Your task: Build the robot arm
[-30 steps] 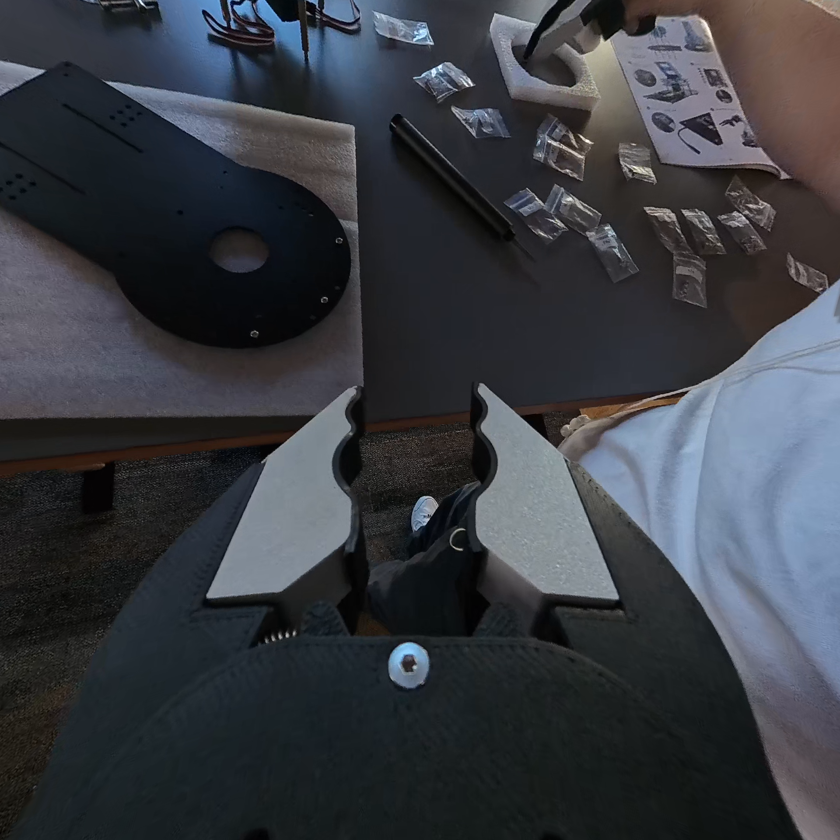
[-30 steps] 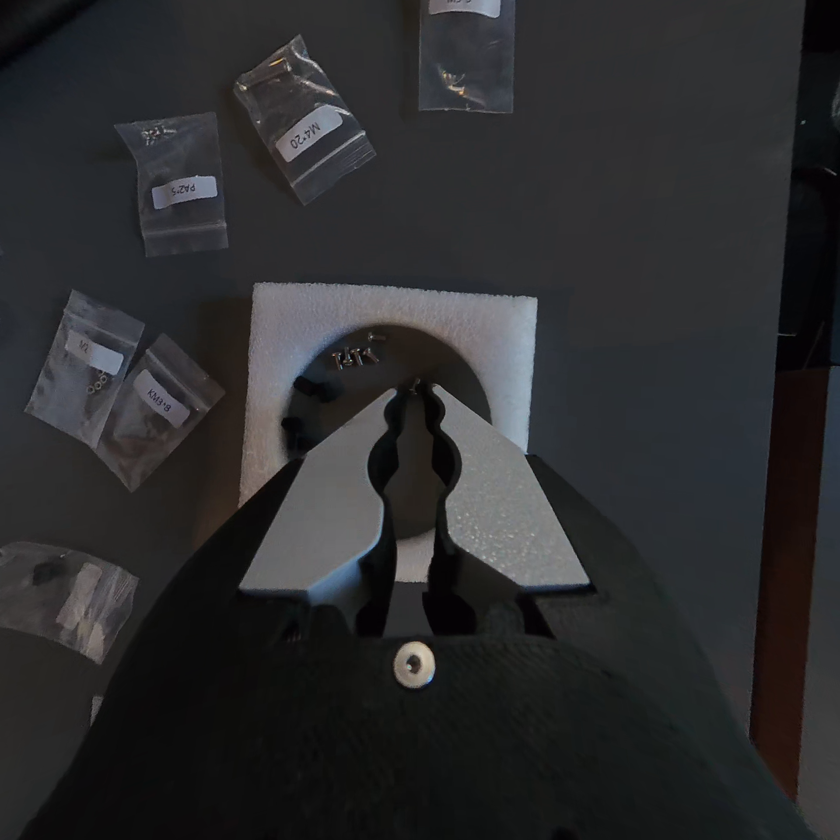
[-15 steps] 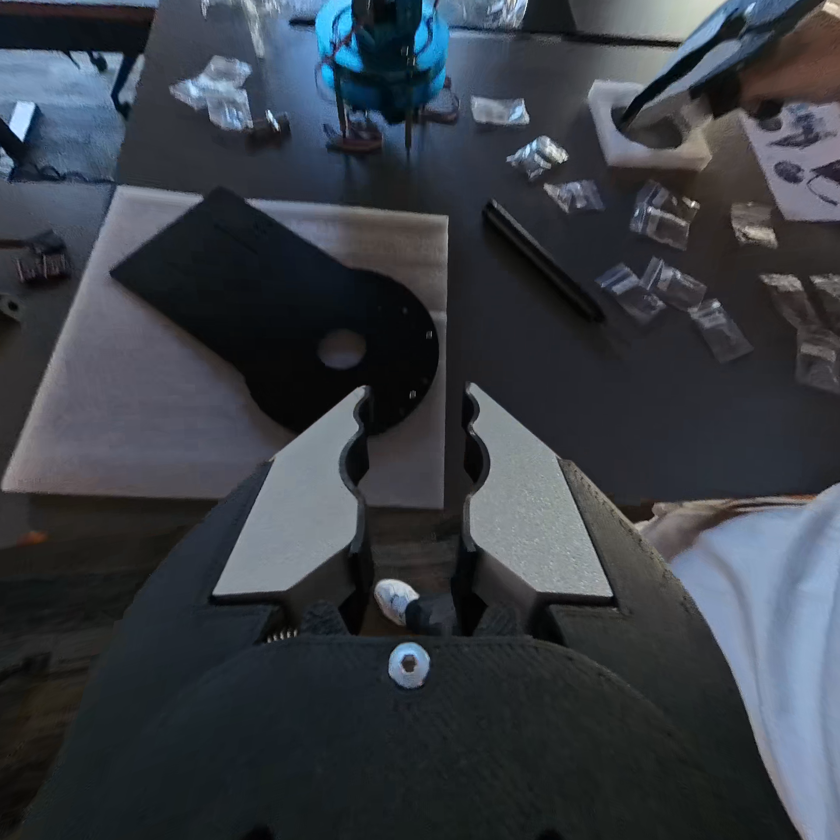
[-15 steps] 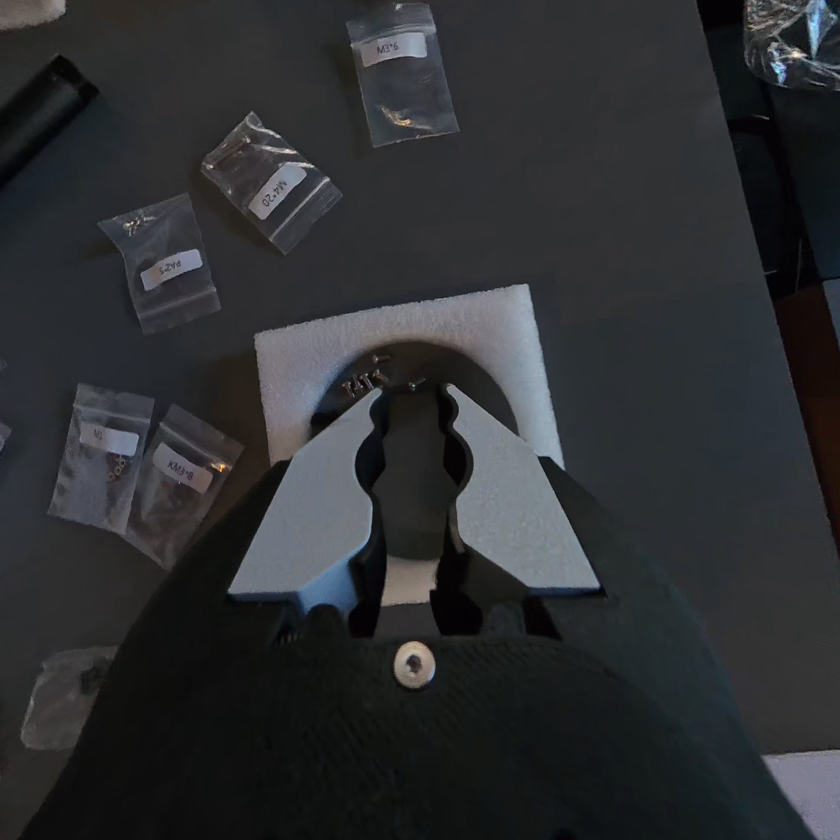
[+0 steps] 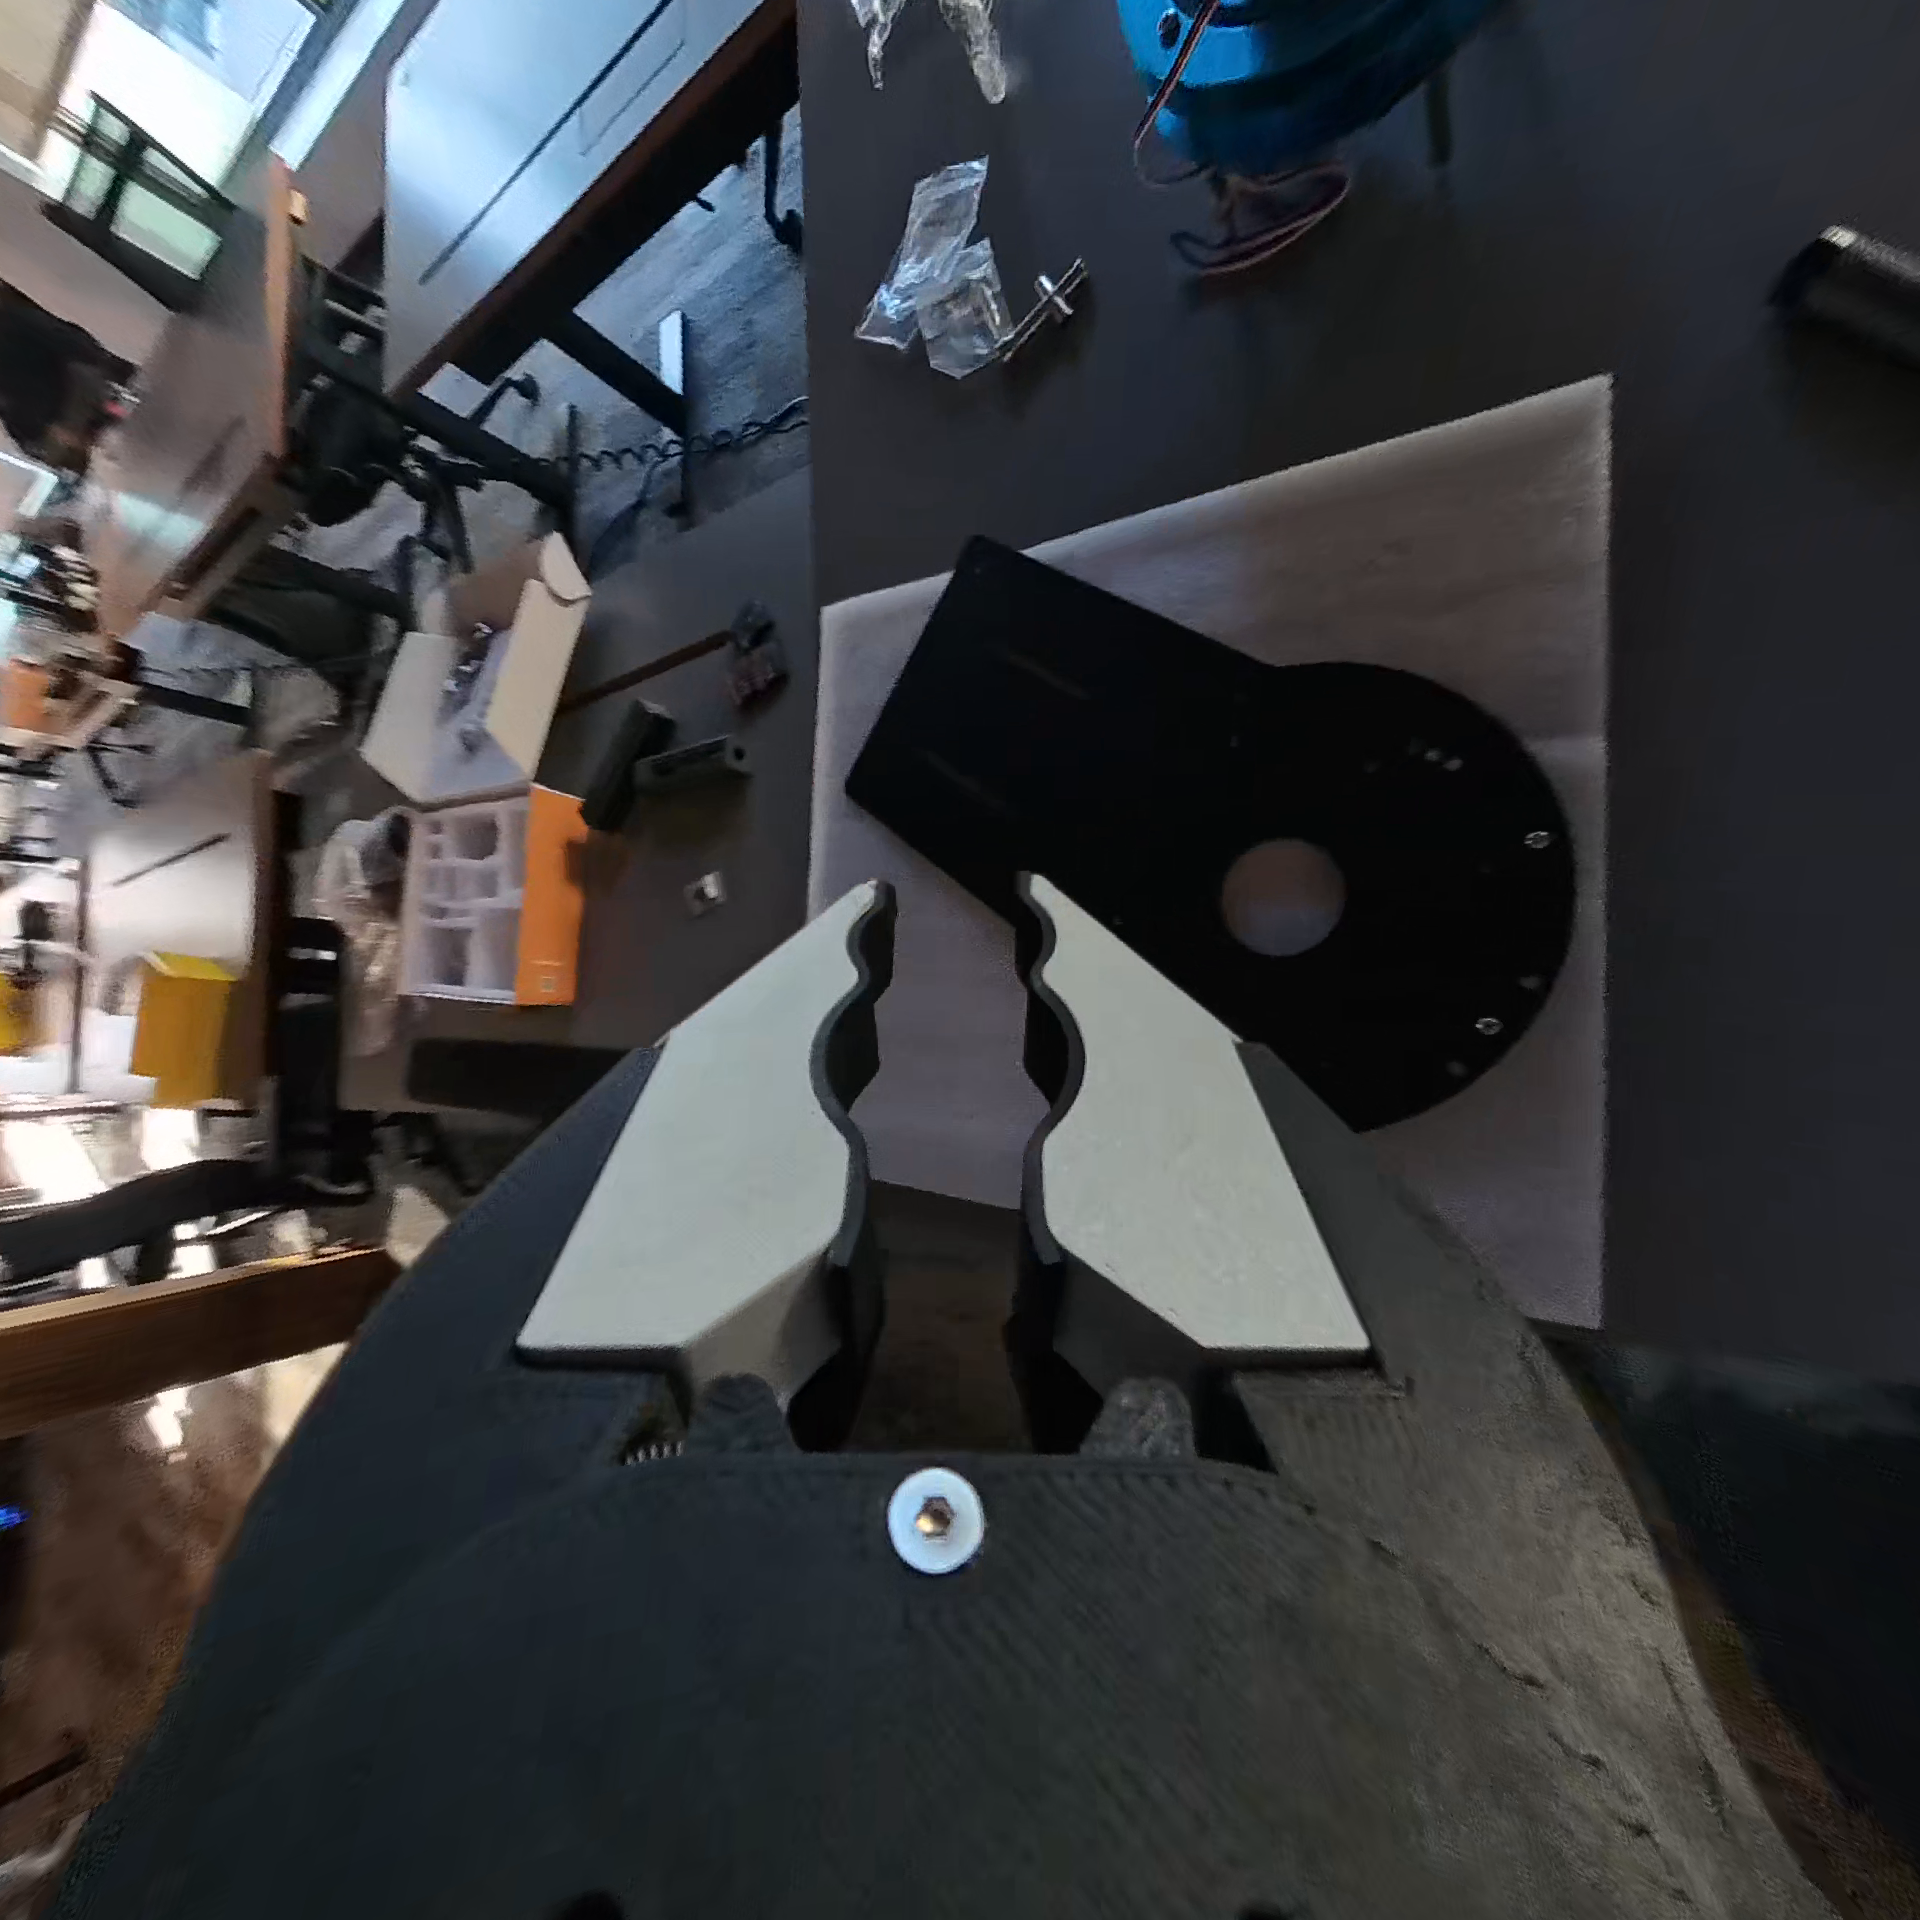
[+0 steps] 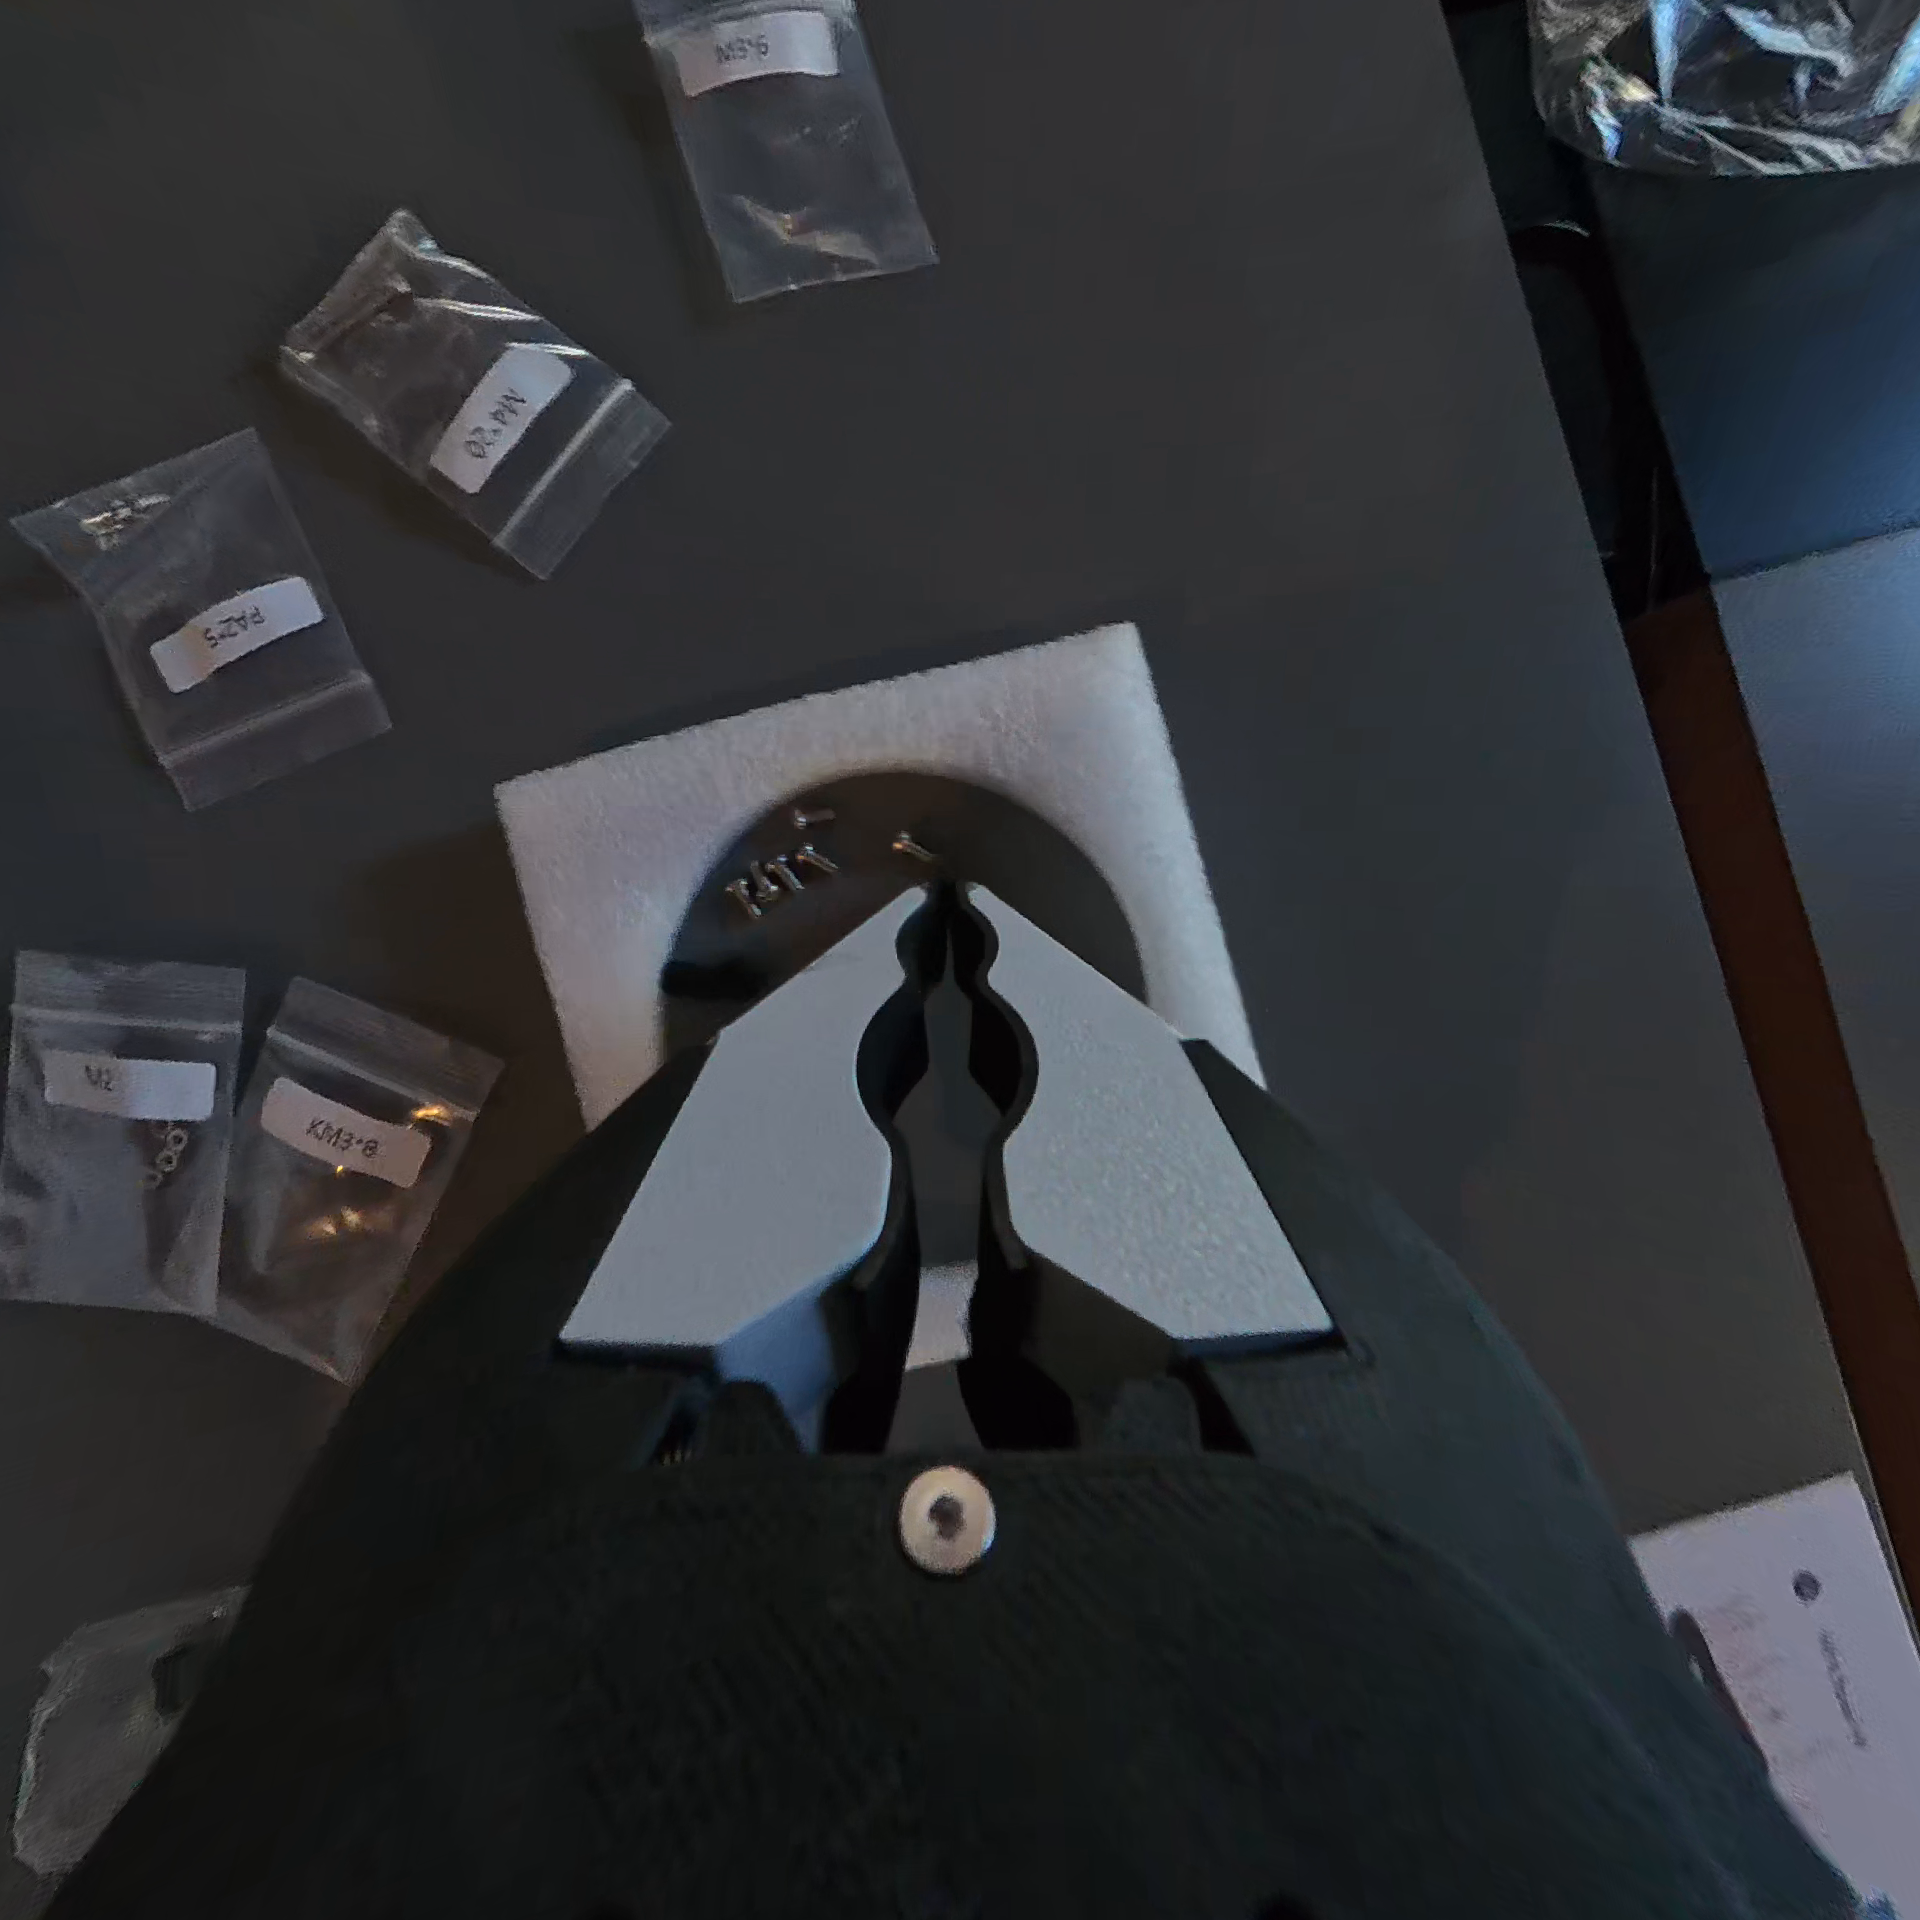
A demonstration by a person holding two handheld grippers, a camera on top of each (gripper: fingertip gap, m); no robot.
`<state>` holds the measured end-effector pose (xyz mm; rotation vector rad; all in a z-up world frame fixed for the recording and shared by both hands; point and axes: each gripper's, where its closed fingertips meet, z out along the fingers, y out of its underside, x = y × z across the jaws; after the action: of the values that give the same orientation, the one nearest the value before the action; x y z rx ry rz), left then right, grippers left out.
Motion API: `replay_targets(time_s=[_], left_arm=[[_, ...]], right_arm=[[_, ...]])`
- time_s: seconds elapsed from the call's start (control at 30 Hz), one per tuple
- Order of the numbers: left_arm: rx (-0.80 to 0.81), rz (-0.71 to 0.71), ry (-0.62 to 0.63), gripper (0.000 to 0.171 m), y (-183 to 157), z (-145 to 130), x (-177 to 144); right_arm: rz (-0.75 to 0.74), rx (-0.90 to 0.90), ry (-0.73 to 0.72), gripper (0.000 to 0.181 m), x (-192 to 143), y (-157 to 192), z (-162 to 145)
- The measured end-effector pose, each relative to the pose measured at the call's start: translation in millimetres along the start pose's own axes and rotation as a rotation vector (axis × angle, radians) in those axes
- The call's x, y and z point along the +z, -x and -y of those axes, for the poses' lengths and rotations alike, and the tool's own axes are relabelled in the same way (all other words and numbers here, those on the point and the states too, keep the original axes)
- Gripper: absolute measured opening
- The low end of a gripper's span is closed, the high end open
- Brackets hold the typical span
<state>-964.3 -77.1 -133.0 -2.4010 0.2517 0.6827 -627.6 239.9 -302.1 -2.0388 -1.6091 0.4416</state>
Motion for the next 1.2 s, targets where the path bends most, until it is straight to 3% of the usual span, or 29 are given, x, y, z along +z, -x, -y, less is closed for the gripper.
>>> replay_targets(time_s=[0.1, 0.17, 0.3, 0.6, 0.8, 1.2], left_arm=[[0.049, 0.010, 0.024, 0.022, -5.2, 4.3, 2.8], [0.061, -0.006, 0.033, 0.023, -10.4, 6.9, 4.6], [0.105, 0.027, 0.066, 0.026, -4.5, 4.3, 8.0], [0.084, 0.056, 0.131, 0.027, 8.1, -11.4, 9.1], [0.100, 0.083, 0.135, 0.027, 7.1, -11.4, 4.4], [0.085, 0.062, 0.160, 0.028, -7.4, -18.3, -2.5]], right_arm=[[0.012, 0.098, 0.006, 0.017, -2.9, 0.4, -0.6], [0.023, 0.109, -0.023, 0.016, -4.6, 5.6, 4.7], [-0.059, -0.132, 0.010, 0.017, -6.3, 3.5, 4.6], [0.094, -0.441, 0.097, 0.023, -6.7, 8.2, 0.9], [0.155, -0.565, 0.141, 0.022, -13.6, 4.5, 5.3], [0.119, -0.770, 0.201, 0.020, -11.0, 7.3, 7.3]])
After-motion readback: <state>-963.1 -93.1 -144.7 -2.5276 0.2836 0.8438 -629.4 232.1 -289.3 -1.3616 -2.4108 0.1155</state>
